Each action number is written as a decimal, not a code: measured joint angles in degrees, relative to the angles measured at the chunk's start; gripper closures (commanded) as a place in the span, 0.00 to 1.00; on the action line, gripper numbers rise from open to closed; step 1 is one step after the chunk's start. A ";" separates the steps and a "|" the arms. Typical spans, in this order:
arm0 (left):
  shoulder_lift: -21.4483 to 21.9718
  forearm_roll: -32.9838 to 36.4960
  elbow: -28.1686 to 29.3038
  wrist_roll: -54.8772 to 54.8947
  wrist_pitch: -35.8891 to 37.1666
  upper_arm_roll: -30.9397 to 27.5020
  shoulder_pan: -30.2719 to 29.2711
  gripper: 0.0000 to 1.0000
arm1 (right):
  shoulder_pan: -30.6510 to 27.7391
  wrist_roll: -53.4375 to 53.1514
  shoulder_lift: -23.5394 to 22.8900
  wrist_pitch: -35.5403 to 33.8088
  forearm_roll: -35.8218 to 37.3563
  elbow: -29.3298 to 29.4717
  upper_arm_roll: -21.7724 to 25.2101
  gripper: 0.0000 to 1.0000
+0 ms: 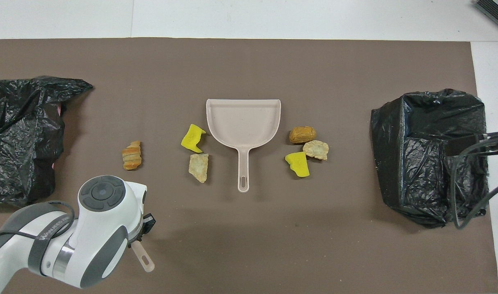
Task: Sweep and dump trash in bin
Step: 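Carry the brush with the left gripper beyond the scattered crumbs, then grasp the dustpan handle with the right gripper while the left gripper holds, then turn the dustpan toward the brush with the right gripper, then sweep the crumbs into the dustpan with the left gripper's brush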
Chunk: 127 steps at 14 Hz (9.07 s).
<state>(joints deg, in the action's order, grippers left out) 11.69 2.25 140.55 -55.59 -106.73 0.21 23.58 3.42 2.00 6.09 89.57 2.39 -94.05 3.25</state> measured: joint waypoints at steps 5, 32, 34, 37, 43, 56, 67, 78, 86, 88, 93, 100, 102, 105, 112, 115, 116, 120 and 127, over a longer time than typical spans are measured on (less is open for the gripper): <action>-1.69 -5.43 -1.32 20.16 -8.63 -0.09 -4.69 1.00 | -1.11 0.02 0.30 -0.06 0.00 0.08 0.63 0.00; -13.93 -6.96 -14.79 51.72 -12.03 1.12 -17.85 1.00 | 27.65 -35.31 -21.05 29.41 -5.21 -6.33 -2.70 0.00; -13.95 -6.96 -14.79 51.71 -12.13 1.24 -17.50 1.00 | 30.01 -39.22 -22.94 32.39 -5.78 -6.30 -2.70 0.00; -13.97 -6.96 -14.79 51.72 -12.13 1.18 -17.50 1.00 | 33.01 -41.99 -27.00 36.69 -5.80 -6.25 -2.69 0.00; -13.98 -6.96 -14.79 51.72 -12.13 1.19 -17.30 1.00 | 33.52 -42.03 -29.72 38.12 -5.79 -5.83 -2.36 0.72; -14.01 -6.96 -14.77 51.72 -12.13 1.26 -16.34 1.00 | 30.53 -22.54 -24.12 27.07 -5.35 -3.52 -1.36 1.00; -13.52 -6.97 -12.85 45.92 -12.34 1.36 -11.50 1.00 | 22.14 45.16 -17.14 23.36 -2.81 -10.90 -1.12 1.00; -11.95 -7.00 -10.54 42.60 -12.83 1.43 -9.78 1.00 | 24.66 47.95 -18.25 28.71 -2.26 -15.35 -1.89 1.00; -12.44 -11.34 -9.18 39.68 -16.74 1.59 -5.71 1.00 | 27.55 44.96 -20.68 29.22 -4.48 -15.14 -2.03 1.00; -12.44 -13.92 -9.17 39.67 -16.93 1.64 -3.81 1.00 | 28.26 44.07 -20.72 29.95 -4.98 -15.05 -2.05 1.00; -12.44 -20.93 -9.21 38.51 -17.60 1.90 2.11 1.00 | 29.79 42.04 -21.20 31.18 -6.18 -15.03 -2.09 1.00; -12.46 -22.86 -11.81 28.47 -19.39 4.92 10.76 1.00 | 29.75 42.04 -21.26 31.26 -6.19 -14.94 -2.03 1.00; -12.47 -22.86 -12.72 28.31 -18.49 4.46 10.51 1.00 | 29.74 42.04 -21.26 31.26 -6.19 -14.89 -2.01 1.00; -12.19 -20.87 -14.72 28.39 -12.89 3.66 9.25 1.00 | 29.74 42.04 -21.27 31.30 -6.23 -14.82 -2.01 1.00; -10.96 -14.11 -17.69 28.51 -5.98 3.32 5.56 1.00 | 29.74 42.04 -21.39 31.33 -6.26 -14.77 -2.01 1.00; -11.05 -13.59 -17.59 30.61 -5.96 3.19 1.44 1.00 | 29.74 42.04 -21.44 31.33 -6.26 -14.74 -2.01 1.00; -11.06 -13.59 -17.43 30.40 -5.94 3.16 0.67 1.00 | 29.74 42.04 -21.45 31.33 -6.26 -14.74 -2.01 1.00; -11.03 -12.40 -16.76 25.60 -6.34 3.38 0.31 1.00 | 29.74 42.04 -21.49 31.33 -6.26 -14.72 -2.01 1.00; -9.57 -11.48 -11.73 24.43 -9.46 3.41 0.31 1.00 | 29.74 42.04 -21.50 31.34 -6.27 -14.71 -2.01 1.00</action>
<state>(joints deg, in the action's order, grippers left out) 2.12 -9.23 128.82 -31.16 -116.19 3.62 23.89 33.17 44.04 -15.41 120.91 -3.88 -108.76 1.24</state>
